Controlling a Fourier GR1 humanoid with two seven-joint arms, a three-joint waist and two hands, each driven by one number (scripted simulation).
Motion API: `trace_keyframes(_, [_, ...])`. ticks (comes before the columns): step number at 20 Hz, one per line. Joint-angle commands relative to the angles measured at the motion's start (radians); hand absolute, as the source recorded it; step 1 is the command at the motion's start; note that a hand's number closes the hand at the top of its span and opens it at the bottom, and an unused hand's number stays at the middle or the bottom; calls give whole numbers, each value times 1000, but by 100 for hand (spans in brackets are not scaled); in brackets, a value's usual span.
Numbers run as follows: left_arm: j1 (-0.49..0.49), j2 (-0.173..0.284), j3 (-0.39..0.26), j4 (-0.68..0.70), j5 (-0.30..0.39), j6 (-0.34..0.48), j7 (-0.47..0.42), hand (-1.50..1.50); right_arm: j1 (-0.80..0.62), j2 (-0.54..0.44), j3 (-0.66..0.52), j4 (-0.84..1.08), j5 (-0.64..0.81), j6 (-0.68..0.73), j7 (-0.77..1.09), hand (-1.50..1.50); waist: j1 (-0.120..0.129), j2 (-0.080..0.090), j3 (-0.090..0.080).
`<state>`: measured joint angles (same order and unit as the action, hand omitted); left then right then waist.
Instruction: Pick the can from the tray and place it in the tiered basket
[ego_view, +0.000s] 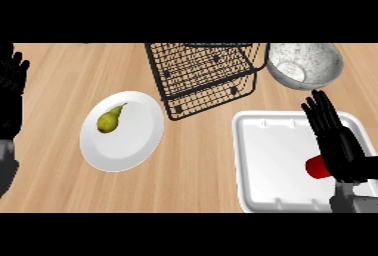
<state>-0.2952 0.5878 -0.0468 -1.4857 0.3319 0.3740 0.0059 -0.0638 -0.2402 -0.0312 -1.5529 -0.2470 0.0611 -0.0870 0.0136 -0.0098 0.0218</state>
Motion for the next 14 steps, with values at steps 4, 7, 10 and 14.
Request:
trace_keyframes(4, [62,-89,-145,-6,5,-110,-21,0,-81,28,-212,116,82,-375,79,-150,-27,25,-25])
trace_keyframes(7, [84,-131,-211,-7,19,-149,-5,0,7,-76,-249,208,272,-544,138,-150,-62,62,-41])
trace_keyframes(10, [126,-180,-281,29,22,-223,-58,0,-172,117,-316,232,222,-789,97,-150,-2,28,-24])
trace_keyframes(14, [141,-251,-335,89,-34,-209,-120,0,-252,108,-241,296,414,-953,56,-150,-3,17,-24])
